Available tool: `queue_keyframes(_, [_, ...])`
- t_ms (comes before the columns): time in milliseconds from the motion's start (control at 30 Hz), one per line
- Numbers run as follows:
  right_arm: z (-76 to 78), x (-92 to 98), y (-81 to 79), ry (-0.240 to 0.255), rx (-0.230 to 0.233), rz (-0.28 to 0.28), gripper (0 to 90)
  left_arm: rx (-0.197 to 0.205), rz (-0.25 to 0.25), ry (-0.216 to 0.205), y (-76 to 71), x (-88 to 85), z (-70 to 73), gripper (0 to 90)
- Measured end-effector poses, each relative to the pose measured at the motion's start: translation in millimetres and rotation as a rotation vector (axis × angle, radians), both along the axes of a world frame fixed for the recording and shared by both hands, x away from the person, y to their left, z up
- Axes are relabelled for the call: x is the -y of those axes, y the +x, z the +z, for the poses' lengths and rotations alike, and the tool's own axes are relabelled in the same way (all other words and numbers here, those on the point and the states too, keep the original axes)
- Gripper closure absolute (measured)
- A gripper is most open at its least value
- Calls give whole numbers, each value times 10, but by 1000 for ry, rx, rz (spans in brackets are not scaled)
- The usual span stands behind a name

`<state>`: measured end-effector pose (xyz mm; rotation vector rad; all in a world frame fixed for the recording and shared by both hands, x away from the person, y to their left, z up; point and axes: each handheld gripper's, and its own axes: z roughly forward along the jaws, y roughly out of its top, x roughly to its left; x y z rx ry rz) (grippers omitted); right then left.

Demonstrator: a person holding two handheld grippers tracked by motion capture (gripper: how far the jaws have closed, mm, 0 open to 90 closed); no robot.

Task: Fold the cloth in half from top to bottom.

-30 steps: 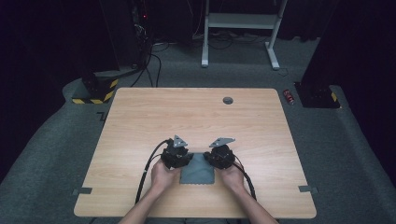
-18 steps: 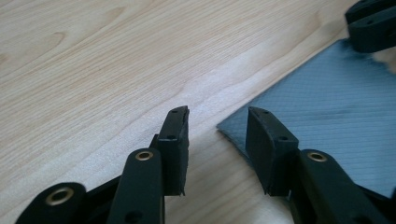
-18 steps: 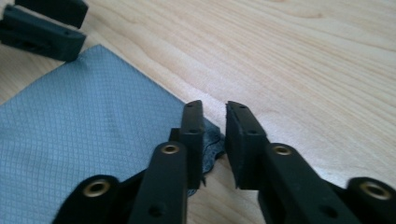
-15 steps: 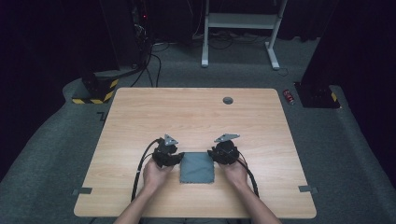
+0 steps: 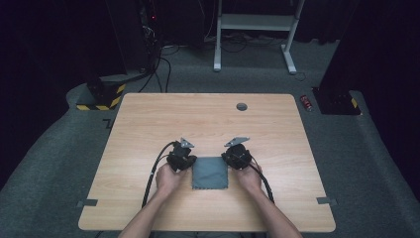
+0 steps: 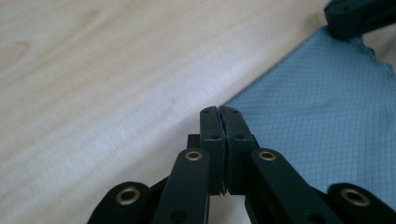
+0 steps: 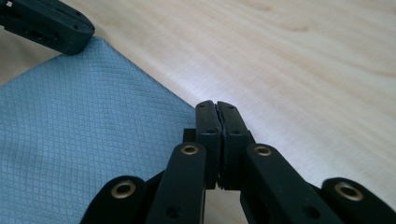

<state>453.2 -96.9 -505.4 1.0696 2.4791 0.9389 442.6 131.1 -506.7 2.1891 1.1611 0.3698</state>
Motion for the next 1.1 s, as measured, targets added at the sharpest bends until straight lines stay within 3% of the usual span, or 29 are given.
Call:
queue_keyframes(67, [2,-16,65,-13,7,-24,885,22,12,10,57,28,-1,886])
queue_keyframes(133, [-17,-36,137,-28,6,-43,882,39,37,3,74,32,5,799])
queue_keyframes(167, [-17,-36,137,-28,6,-43,882,36,46,-18,60,28,11,799])
queue_keyframes(267, [-30,-31,164,-26,8,-48,880,45,14,-25,-72,24,31,712])
queue_keyframes(300, [-44,-34,163,-28,8,-48,880,57,-8,-17,-190,27,33,673])
queue_keyframes(333, [-44,-34,163,-28,8,-48,880,57,-8,-17,-190,27,33,667])
queue_keyframes(367, [-42,-39,160,-30,6,-51,880,64,-20,-7,-248,30,24,667])
queue_keyframes(433, [-44,-42,160,-36,13,-48,880,76,-34,52,-344,18,-19,661])
queue_keyframes(600, [-46,-43,162,-40,17,-43,880,74,1,31,-467,-93,-12,639])
queue_keyframes(700, [-47,-42,161,-39,17,-43,879,80,-17,-34,-587,-121,21,603])
queue_keyframes(733, [-48,-42,160,-39,18,-43,879,78,-29,-36,-632,-109,23,598])
queue_keyframes(767, [-47,-43,162,-42,19,-41,878,78,-50,-6,-710,-69,-15,597])
queue_keyframes(833, [-46,-43,163,-43,20,-39,878,73,-55,18,-733,-53,-47,598])
queue_keyframes(867, [-46,-44,163,-43,20,-39,877,90,-51,8,-757,-62,-68,599])
queue_keyframes(1033, [-47,-43,162,-45,23,-40,869,77,-40,-23,-812,-112,-61,579])
queue_keyframes(1100, [-43,-35,162,-41,22,-51,823,76,-40,-57,-848,-143,-35,543])
